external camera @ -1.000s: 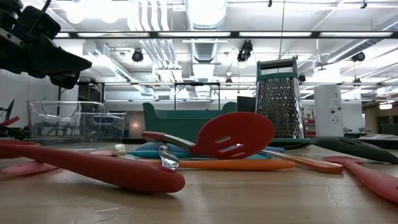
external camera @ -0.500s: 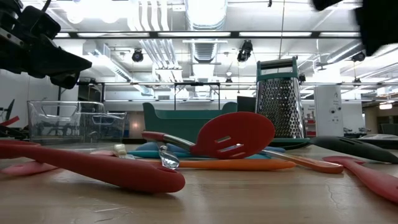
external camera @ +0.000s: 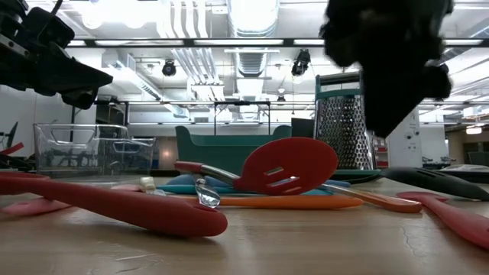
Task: Pick & Place Kitchen Items
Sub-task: Put the orange knife into the bottom right transparent bin
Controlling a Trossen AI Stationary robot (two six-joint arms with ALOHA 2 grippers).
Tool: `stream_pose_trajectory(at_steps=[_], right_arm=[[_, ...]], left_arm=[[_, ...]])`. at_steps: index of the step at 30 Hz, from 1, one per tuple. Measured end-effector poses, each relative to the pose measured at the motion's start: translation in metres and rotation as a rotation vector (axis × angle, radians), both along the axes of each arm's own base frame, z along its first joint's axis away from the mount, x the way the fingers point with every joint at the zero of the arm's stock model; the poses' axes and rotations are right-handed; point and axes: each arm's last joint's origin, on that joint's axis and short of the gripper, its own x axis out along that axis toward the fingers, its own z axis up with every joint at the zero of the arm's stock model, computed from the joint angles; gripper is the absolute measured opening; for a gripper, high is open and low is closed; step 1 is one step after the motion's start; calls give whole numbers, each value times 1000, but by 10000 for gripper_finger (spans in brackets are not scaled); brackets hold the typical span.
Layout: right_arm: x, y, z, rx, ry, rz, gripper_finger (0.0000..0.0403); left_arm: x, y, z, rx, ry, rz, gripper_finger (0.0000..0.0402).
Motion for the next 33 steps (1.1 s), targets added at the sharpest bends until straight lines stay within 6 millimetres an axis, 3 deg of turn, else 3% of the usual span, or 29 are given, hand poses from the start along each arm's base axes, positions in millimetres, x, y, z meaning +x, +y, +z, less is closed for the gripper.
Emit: stream_pose_trajectory(at_steps=[10, 17, 23, 33], right_arm=[[20, -6, -37, -59, 24, -31, 200], [25, -7, -46, -80, 12, -50, 225], [26, -7, -49, -86, 16, -49, 229], [29, -5, -61, -88, 41, -31, 190]], left_arm=[[0, 0, 0, 0, 0, 0, 12], [0, 0, 0, 0, 0, 0, 12], [0, 0, 0, 0, 0, 0, 12], [0, 0, 0, 1, 2, 1, 12]])
